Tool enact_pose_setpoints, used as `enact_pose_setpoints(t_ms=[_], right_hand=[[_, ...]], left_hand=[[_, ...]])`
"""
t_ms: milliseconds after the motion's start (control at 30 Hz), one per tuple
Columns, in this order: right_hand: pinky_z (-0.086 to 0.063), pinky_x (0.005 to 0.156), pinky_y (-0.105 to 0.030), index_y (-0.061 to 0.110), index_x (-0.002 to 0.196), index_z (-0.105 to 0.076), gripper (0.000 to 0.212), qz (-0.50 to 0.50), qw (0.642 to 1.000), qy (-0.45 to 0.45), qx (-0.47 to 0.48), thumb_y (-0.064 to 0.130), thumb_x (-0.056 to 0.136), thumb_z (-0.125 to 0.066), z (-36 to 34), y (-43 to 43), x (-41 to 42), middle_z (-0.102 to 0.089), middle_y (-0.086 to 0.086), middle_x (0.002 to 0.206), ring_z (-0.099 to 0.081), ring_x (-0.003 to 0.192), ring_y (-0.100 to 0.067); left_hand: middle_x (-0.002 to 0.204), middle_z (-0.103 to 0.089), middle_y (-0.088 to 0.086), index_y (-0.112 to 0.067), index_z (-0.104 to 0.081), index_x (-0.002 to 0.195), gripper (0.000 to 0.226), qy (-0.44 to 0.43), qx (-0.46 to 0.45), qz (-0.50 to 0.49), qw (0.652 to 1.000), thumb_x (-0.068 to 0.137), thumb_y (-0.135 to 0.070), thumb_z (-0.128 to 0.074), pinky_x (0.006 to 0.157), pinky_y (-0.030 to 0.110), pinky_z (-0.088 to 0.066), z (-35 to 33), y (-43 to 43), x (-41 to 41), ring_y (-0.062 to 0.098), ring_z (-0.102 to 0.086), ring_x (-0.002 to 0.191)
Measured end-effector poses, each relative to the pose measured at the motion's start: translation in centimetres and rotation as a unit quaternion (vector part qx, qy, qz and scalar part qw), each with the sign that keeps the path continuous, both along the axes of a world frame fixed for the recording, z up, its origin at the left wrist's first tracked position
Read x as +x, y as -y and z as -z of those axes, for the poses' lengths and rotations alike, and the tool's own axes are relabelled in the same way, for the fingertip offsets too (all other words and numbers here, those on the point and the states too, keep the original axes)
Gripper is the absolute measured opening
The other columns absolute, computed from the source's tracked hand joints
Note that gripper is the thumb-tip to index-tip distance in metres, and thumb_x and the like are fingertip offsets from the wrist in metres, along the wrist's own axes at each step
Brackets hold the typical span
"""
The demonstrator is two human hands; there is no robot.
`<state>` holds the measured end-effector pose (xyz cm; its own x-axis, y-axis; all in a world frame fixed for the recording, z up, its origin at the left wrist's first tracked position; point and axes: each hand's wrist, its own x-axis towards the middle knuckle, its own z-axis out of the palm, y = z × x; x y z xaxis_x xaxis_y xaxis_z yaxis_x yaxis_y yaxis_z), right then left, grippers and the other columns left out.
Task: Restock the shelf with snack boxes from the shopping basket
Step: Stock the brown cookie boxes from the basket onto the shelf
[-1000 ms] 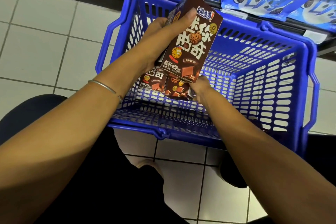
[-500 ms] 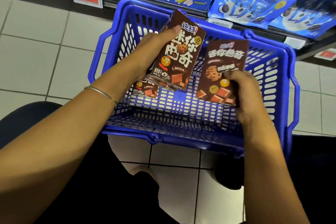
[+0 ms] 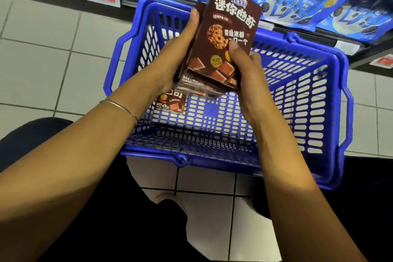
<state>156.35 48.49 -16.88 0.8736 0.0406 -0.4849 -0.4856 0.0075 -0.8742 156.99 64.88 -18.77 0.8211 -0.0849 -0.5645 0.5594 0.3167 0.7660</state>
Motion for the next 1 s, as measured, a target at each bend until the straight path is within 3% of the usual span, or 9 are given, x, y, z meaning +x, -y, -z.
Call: enact_pose_setpoints(t_ms=[100, 167, 267, 333, 433, 500, 633, 733, 1000], right_hand=[[-0.053, 0.098, -0.048, 0.013, 0.119, -0.060, 0.076, -0.032, 0.999, 0.015, -0.032, 0.075, 0.075, -0.060, -0.4, -0.4, 0.6, -0.075, -0.007, 0.116, -0.072, 0.106, -0.021], [-0.052, 0.072, -0.037, 0.015, 0.107, -0.067, 0.079, -0.012, 1.000, -0.003, 0.010, 0.083, 0.080, -0.040, 0.0, 0.6, 1.1, -0.074, 0.001, 0.090, -0.069, 0.080, -0.014], [-0.037, 0.052, -0.024, 0.019, 0.087, -0.059, 0.069, 0.078, 0.991, -0.093, 0.047, 0.083, 0.089, -0.031, 2.2, 2.0, 1.5, -0.063, 0.002, 0.069, -0.057, 0.058, -0.015], [-0.035, 0.053, -0.023, 0.019, 0.087, -0.056, 0.056, 0.067, 0.984, -0.167, -0.009, 0.070, 0.099, -0.036, 4.9, 1.6, 1.3, -0.062, -0.001, 0.073, -0.055, 0.060, -0.016], [-0.043, 0.061, -0.028, 0.014, 0.109, -0.050, 0.027, -0.061, 0.958, -0.233, -0.157, 0.041, 0.105, -0.048, 9.4, -0.3, 0.7, -0.065, -0.010, 0.102, -0.057, 0.076, -0.018], [-0.051, 0.071, -0.033, 0.014, 0.124, -0.049, 0.036, -0.141, 0.936, -0.253, -0.199, 0.041, 0.102, -0.055, 12.0, -1.9, 0.2, -0.063, -0.009, 0.118, -0.060, 0.089, -0.019], [-0.051, 0.078, -0.038, 0.020, 0.135, -0.050, 0.050, -0.192, 0.923, -0.270, -0.197, 0.054, 0.098, -0.056, 14.4, -4.8, -0.2, -0.055, -0.003, 0.121, -0.060, 0.091, -0.018], [-0.052, 0.088, -0.040, 0.021, 0.121, -0.053, 0.041, -0.189, 0.931, -0.239, -0.202, 0.053, 0.097, -0.059, 15.6, -6.3, -0.1, -0.060, -0.004, 0.122, -0.061, 0.103, -0.023], [-0.047, 0.091, -0.036, 0.028, 0.080, -0.048, 0.029, -0.103, 0.954, -0.232, -0.158, 0.039, 0.093, -0.071, 16.1, -8.3, -0.6, -0.062, -0.001, 0.111, -0.058, 0.093, -0.017]], left_hand=[[0.122, -0.078, 0.006, -0.030, -0.082, 0.115, 0.064, 0.009, -0.058, -0.016, 0.998, 0.094, -0.077, -0.042, 0.093, 0.048, -0.061, 0.1, -0.5, -0.1, 0.029, -0.075, 0.113], [0.125, -0.077, 0.003, -0.031, -0.078, 0.120, 0.062, 0.003, -0.063, -0.046, 0.997, 0.096, -0.075, -0.042, 0.104, 0.055, -0.054, 0.2, -1.0, -0.1, 0.028, -0.073, 0.116], [0.099, -0.082, -0.001, -0.032, -0.086, 0.079, 0.062, 0.008, -0.079, -0.059, 0.995, 0.102, -0.066, -0.039, 0.078, 0.041, -0.064, 0.1, -1.8, -0.2, 0.022, -0.080, 0.093], [0.090, -0.082, 0.000, -0.028, -0.085, 0.069, 0.068, 0.005, -0.106, -0.068, 0.992, 0.104, -0.063, -0.038, 0.067, 0.037, -0.064, 0.0, -2.0, -0.3, 0.021, -0.081, 0.084], [0.086, -0.082, 0.001, -0.028, -0.084, 0.065, 0.070, 0.007, -0.115, -0.071, 0.991, 0.105, -0.060, -0.037, 0.066, 0.037, -0.063, -0.2, -2.1, -0.4, 0.021, -0.080, 0.079], [0.085, -0.082, -0.003, -0.032, -0.084, 0.065, 0.069, 0.019, -0.085, -0.068, 0.994, 0.107, -0.058, -0.035, 0.069, 0.034, -0.063, -0.3, -2.2, -0.7, 0.017, -0.080, 0.080], [0.083, -0.082, -0.004, -0.024, -0.084, 0.083, 0.064, 0.036, -0.103, -0.084, 0.991, 0.108, -0.050, -0.031, 0.064, 0.029, -0.063, -0.9, -2.2, -1.5, 0.014, -0.080, 0.078], [0.091, -0.082, -0.002, -0.021, -0.062, 0.111, 0.046, 0.063, -0.121, -0.076, 0.988, 0.108, -0.052, -0.029, 0.070, 0.031, -0.063, -1.4, -2.3, -1.8, 0.016, -0.080, 0.086], [0.087, -0.082, 0.000, -0.016, -0.058, 0.112, 0.046, 0.077, -0.133, -0.077, 0.985, 0.109, -0.049, -0.026, 0.069, 0.031, -0.063, -2.1, -2.6, -2.4, 0.017, -0.080, 0.082]])
